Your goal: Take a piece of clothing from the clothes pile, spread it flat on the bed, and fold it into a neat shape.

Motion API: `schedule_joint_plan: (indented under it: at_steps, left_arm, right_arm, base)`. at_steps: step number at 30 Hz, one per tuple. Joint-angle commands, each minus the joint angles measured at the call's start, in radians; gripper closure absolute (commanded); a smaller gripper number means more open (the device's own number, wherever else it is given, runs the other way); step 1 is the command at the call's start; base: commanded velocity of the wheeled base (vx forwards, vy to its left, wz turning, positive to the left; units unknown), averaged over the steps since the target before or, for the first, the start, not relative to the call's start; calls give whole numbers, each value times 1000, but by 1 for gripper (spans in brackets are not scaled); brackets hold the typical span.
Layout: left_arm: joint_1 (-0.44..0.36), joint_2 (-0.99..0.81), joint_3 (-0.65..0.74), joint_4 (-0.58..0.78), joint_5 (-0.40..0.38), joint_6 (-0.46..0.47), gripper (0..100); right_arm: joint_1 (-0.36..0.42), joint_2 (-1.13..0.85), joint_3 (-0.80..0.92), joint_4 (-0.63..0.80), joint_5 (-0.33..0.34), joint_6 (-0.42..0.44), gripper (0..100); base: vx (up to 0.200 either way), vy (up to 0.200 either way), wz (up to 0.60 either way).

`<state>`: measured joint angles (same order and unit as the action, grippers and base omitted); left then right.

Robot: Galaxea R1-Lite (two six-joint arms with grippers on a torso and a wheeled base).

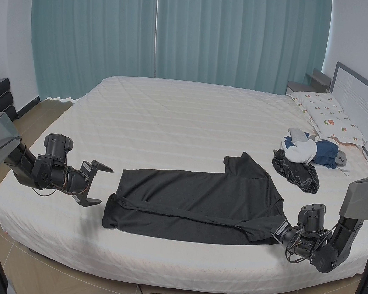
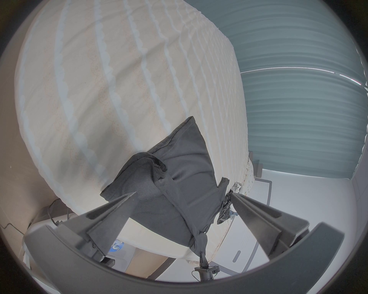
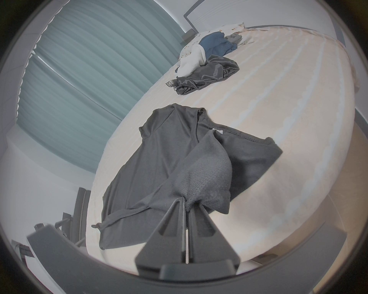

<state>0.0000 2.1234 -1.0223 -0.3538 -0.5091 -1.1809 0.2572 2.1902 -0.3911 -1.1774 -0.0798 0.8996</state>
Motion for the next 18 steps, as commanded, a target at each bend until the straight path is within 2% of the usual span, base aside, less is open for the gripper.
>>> schedule_joint_plan:
  at_steps: [1,8,9,18]
  left_arm:
    - [0,1,-1,-1,0,0,0]
    - [0,3,-1,-1,0,0,0]
    - [0,3,-1,-1,0,0,0]
    - [0,3,-1,-1,0,1,0]
  right_arm:
    - [-4,-15,20,-1,2,-13,100]
    - [-4,43,15,-1,3,-27,100]
    - [-6,60,11,-2,2,-34,0]
    - [-44,-3,11,-7,6,-62,0]
  base:
    - [0,0,0]
    - [0,0,0]
    - [0,0,0]
    - [0,0,0]
